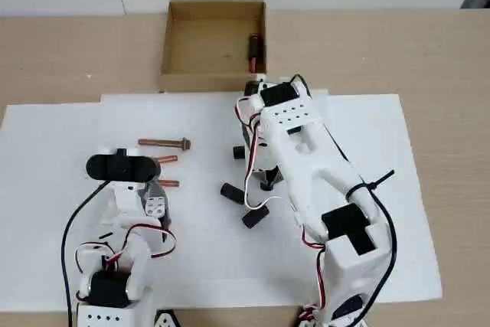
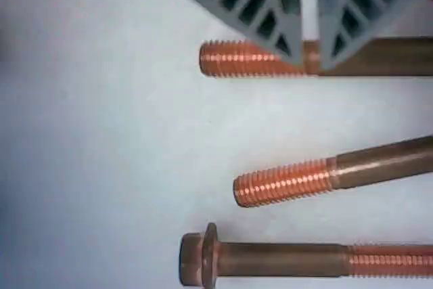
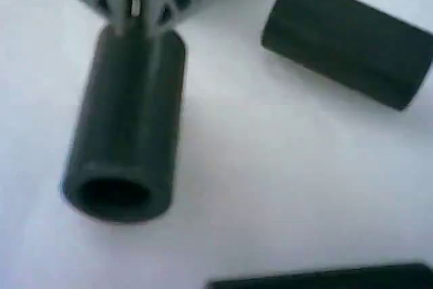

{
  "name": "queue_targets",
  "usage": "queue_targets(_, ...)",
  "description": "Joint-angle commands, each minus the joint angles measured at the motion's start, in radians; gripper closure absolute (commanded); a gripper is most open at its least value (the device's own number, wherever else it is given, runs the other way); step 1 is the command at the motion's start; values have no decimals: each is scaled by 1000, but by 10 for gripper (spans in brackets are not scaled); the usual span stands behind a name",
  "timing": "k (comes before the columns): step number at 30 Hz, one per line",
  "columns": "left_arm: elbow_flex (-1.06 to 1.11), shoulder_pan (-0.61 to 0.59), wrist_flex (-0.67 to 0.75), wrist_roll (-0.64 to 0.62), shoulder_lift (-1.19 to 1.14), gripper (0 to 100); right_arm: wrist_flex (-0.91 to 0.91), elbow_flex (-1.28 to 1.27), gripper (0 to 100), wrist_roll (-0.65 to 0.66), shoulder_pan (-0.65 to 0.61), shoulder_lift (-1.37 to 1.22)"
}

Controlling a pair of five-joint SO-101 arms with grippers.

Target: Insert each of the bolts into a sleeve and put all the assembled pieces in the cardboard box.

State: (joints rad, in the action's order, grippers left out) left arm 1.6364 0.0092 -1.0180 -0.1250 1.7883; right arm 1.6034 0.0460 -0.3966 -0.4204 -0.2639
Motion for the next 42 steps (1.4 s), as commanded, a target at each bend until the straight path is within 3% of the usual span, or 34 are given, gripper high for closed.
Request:
queue_targets(1,-4,-6,2,2,8,994,-8,12,987,11,-8,7)
queue_targets(8,-4,-6,2,2,8,994,42,107,894,8,-7,1)
queue_targets(42,-4,-6,2,3,8,994,-81,117,890,11,-19,-143)
